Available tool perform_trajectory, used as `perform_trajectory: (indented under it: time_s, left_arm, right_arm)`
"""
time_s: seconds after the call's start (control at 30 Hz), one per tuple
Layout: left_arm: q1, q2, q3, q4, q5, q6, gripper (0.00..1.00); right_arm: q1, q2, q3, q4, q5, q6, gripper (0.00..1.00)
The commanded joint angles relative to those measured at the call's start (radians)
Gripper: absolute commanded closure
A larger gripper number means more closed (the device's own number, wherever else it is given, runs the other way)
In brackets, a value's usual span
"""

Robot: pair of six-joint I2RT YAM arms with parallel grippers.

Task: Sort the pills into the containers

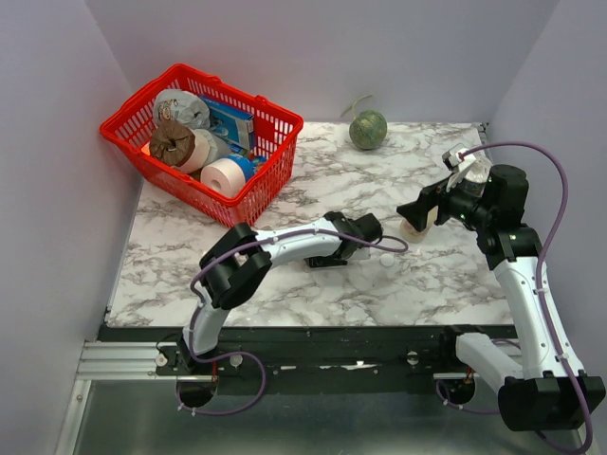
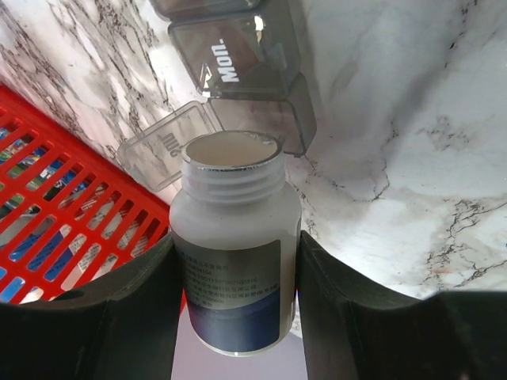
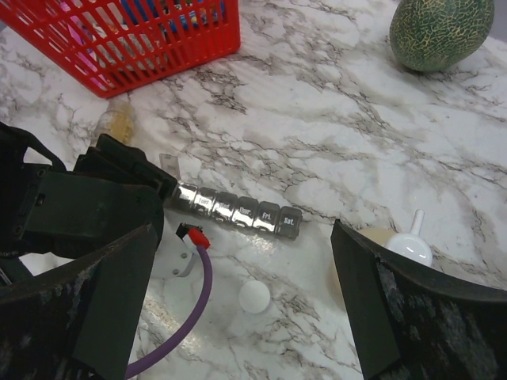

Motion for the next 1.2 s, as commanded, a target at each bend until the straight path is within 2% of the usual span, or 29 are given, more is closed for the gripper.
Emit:
perform_trajectory:
  time_s: [0.0, 0.23, 0.37, 0.43, 0.6, 0.63, 0.7, 0.73, 0.77, 0.8, 0.83, 0.9, 0.93, 0.97, 1.03, 1.07, 1.13, 1.17]
  left_arm:
    - [-0.003, -0.080, -0.042, 0.057, -0.011, -0.050, 1.00]
    - [-0.004, -0.190, -0.133, 0.146, -0.022, -0.107, 1.00]
    - [-0.009, -0.322, -0.202, 0.218, -0.007, -0.146, 1.00]
    - [-0.011, -0.387, -0.263, 0.290, 0.029, -0.172, 1.00]
    - [-0.012, -0.712, -0.496, 0.536, 0.237, -0.204, 1.00]
    - [-0.011, -0.767, -0.538, 0.644, 0.266, -0.208, 1.00]
    - [-0.009, -0.937, -0.651, 0.753, 0.320, -0.225, 1.00]
    - [-0.005, -0.997, -0.693, 0.874, 0.378, -0.233, 1.00]
    - [-0.003, -1.117, -0.732, 0.940, 0.415, -0.239, 1.00]
    - [0.000, -1.181, -0.821, 1.011, 0.452, -0.260, 1.00]
    - [0.003, -1.242, -0.867, 1.160, 0.514, -0.277, 1.00]
    - [0.011, -1.419, -0.994, 1.318, 0.576, -0.361, 1.00]
    - [0.012, -1.471, -1.039, 1.510, 0.613, -0.403, 1.00]
    - [0.014, -1.550, -1.081, 1.620, 0.656, -0.473, 1.00]
    - [0.017, -1.585, -1.133, 1.857, 0.700, -0.631, 1.00]
    - [0.017, -1.582, -1.130, 1.901, 0.740, -0.677, 1.00]
    - [0.019, -1.571, -1.155, 2.064, 0.733, -0.760, 1.00]
    - [0.019, -1.565, -1.162, 2.094, 0.725, -0.764, 1.00]
  right_arm:
    - [-0.005, -0.015, -0.013, 0.004, -0.024, -0.008, 0.00]
    - [-0.028, -0.014, -0.018, 0.004, -0.015, -0.015, 0.00]
    - [-0.034, -0.012, -0.021, 0.004, -0.019, -0.029, 0.00]
    - [-0.037, -0.012, -0.023, 0.004, -0.027, -0.037, 0.00]
    - [-0.048, -0.014, -0.032, 0.004, -0.047, -0.072, 0.00]
    - [-0.049, -0.014, -0.036, 0.004, -0.048, -0.077, 0.00]
    - [-0.061, -0.011, -0.039, 0.004, -0.068, -0.089, 0.00]
    - [-0.066, -0.008, -0.041, 0.006, -0.076, -0.092, 0.00]
    - [-0.075, -0.006, -0.047, 0.004, -0.097, -0.098, 0.00]
    - [-0.080, -0.003, -0.047, 0.004, -0.108, -0.103, 0.00]
    - [-0.084, 0.003, -0.050, 0.004, -0.116, -0.104, 0.00]
    - [-0.101, 0.011, -0.055, 0.006, -0.139, -0.112, 0.00]
    - [-0.106, 0.014, -0.058, 0.006, -0.146, -0.115, 0.00]
    - [-0.117, 0.018, -0.059, 0.006, -0.159, -0.119, 0.00]
    - [-0.124, 0.023, -0.066, 0.009, -0.168, -0.124, 0.00]
    - [-0.130, 0.029, -0.069, 0.010, -0.172, -0.127, 0.00]
    - [-0.137, 0.035, -0.070, 0.012, -0.174, -0.127, 0.00]
    - [-0.138, 0.038, -0.069, 0.012, -0.177, -0.127, 0.00]
